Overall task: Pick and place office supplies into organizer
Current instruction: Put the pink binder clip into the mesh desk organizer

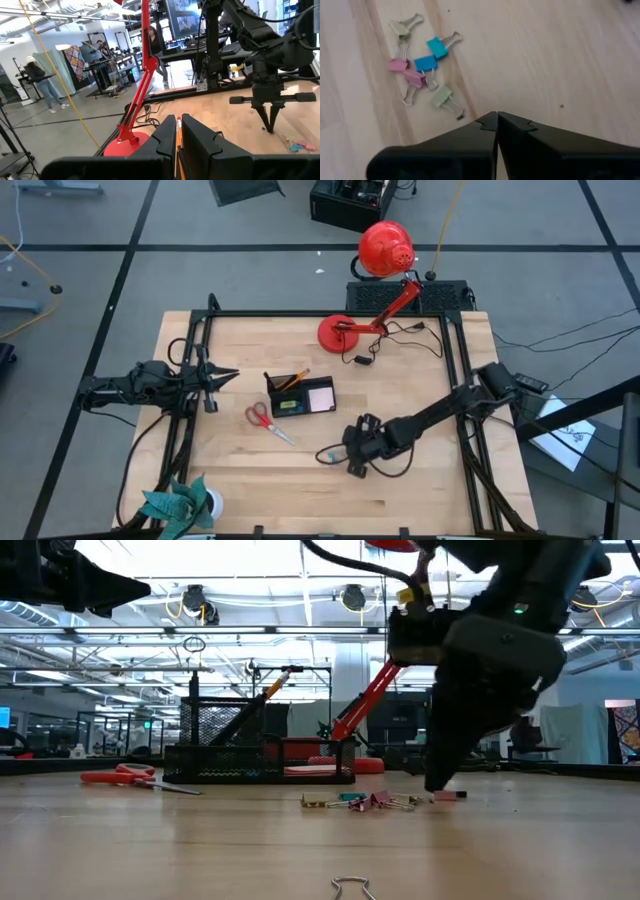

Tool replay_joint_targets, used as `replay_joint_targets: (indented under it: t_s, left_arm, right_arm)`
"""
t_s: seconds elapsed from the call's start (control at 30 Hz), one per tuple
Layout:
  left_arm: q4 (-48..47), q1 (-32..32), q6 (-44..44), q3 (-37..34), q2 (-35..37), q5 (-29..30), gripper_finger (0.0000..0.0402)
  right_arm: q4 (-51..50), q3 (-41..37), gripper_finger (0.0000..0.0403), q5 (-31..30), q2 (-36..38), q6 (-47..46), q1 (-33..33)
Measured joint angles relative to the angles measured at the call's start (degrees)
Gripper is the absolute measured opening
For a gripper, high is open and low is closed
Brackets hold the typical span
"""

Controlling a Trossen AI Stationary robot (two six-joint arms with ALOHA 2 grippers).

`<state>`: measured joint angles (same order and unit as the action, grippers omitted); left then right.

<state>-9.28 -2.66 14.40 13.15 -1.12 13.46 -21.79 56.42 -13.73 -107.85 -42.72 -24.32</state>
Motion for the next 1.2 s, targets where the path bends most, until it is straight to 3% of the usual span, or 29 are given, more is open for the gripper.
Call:
replay_joint_targets:
  t_s: [0.7, 1.0, 1.2]
  left_arm:
    - [0.0, 0.0, -1.1, 0.0, 0.0, -0.1, 0.0035]
    - [0.0, 0.0, -1.2, 0.0, 0.0, -0.1, 0.0035]
    - [0.0, 0.0, -1.2, 0.0, 0.0, -0.1, 0.0035]
  right_arm:
    - [14.2, -2.0, 0.0, 4.8, -0.1, -5.0, -7.5]
    - [18.6, -1.9, 0.0001, 3.0, -0.1, 3.0, -9.3]
    - [19.7, -1.9, 0.0023, 3.4, 2.0, 4.7, -9.2]
